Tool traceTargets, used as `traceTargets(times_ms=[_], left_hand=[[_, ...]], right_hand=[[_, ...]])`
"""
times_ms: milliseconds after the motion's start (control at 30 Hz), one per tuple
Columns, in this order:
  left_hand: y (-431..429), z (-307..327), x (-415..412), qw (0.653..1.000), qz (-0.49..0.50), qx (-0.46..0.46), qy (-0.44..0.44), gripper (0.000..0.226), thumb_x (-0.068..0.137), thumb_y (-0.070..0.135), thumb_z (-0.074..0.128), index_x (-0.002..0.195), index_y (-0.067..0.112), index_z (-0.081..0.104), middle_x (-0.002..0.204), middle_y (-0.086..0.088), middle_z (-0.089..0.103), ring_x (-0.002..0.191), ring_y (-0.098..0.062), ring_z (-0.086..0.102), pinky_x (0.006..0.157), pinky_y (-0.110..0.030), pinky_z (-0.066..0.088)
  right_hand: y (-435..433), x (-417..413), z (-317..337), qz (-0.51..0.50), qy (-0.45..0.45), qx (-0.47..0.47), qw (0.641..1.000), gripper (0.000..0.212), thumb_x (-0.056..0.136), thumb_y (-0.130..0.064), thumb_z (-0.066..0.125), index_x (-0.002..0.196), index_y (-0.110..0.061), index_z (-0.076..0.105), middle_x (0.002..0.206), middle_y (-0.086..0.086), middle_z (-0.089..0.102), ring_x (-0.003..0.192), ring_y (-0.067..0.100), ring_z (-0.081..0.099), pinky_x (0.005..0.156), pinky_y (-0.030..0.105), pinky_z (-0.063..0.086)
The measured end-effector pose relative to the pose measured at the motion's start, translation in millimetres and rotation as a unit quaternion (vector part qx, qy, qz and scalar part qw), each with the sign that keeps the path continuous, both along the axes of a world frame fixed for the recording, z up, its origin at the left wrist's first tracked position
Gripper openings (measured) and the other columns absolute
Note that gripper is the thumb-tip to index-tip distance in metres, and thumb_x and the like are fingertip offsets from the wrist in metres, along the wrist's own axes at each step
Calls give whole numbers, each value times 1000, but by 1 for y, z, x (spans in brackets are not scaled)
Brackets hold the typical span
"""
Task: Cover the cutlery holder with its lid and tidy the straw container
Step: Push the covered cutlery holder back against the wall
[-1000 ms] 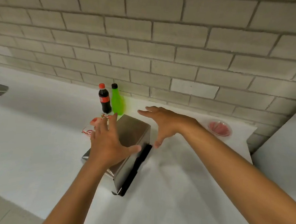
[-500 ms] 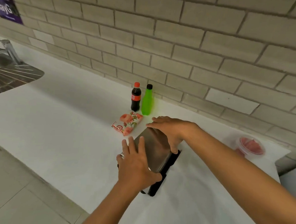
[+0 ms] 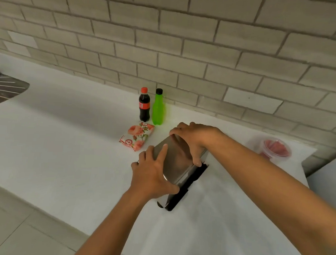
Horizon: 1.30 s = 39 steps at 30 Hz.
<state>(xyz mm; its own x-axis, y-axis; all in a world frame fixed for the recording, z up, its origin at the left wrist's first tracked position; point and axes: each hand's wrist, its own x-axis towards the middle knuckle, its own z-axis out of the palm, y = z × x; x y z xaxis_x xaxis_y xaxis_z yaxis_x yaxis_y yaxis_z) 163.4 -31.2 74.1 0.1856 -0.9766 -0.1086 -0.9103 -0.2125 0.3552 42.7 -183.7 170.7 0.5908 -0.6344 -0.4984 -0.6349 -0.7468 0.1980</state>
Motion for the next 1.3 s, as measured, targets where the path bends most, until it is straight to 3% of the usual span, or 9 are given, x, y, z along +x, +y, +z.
traceTargets(times_ms=[200,333,467,700,800,867,933,1033,1300], left_hand=[[-30,9,15,994,-96,52,23,142,54,64,87,164,49,-3,174,-1,-1,158,-31,-1,122,-55,26],[-54,18,21,982,-164,94,16,143,63,51,96,163,52,-6,176,8,-18,160,-25,-24,127,-56,10],[-72,28,13,970,-216,111,4,134,73,32,95,166,47,-1,175,10,-23,158,-25,-30,127,-57,10],[-80,17,-1,971,-237,-18,-26,101,89,11,80,168,34,22,178,-5,-7,162,-27,-16,115,-50,46],[-82,2,-6,974,-216,-54,-39,97,95,10,75,168,36,17,178,-5,-7,162,-30,-15,104,-52,55],[-84,-7,-9,976,-203,-62,-56,100,98,12,73,167,42,8,177,-1,-10,162,-34,-11,98,-51,58],[-86,-14,-12,974,-201,-78,-69,103,98,11,72,166,45,3,177,0,-11,162,-38,-8,89,-49,62],[-92,-20,-20,969,-198,-99,-111,112,93,15,77,166,47,-1,178,-4,-11,160,-49,0,81,-47,62],[-115,-26,-33,964,-189,-106,-151,122,84,28,86,167,43,-2,177,-10,-7,158,-53,4,93,-53,57]], right_hand=[[0,-30,0,-84,-32,22,996,124,43,-42,98,147,-35,31,133,-5,39,106,22,53,82,45,59],[2,-51,-3,-139,-47,22,989,129,43,-55,95,152,-32,30,132,-2,38,107,24,55,84,46,60],[5,-75,-11,-184,-78,2,980,129,38,-72,88,148,-29,36,128,-2,40,106,24,56,84,44,59],[13,-115,-51,-251,-178,-54,950,137,34,-97,67,148,-28,35,133,-1,42,108,24,54,81,37,51],[16,-131,-70,-291,-245,-28,925,142,41,-100,64,161,-41,14,166,5,21,149,36,30,111,44,40],[22,-140,-81,-310,-296,-4,904,140,49,-99,63,163,-46,2,174,1,-8,159,34,1,123,48,22],[27,-146,-92,-316,-342,-14,885,131,58,-97,62,163,-47,1,173,-2,-16,160,30,-7,124,47,19],[30,-149,-100,-318,-359,-36,877,123,68,-87,67,164,-46,1,171,-1,-24,159,28,-12,123,47,25],[20,-147,-107,-314,-336,-73,885,128,82,-40,86,163,-42,-13,165,2,-39,157,33,-20,114,44,41]])
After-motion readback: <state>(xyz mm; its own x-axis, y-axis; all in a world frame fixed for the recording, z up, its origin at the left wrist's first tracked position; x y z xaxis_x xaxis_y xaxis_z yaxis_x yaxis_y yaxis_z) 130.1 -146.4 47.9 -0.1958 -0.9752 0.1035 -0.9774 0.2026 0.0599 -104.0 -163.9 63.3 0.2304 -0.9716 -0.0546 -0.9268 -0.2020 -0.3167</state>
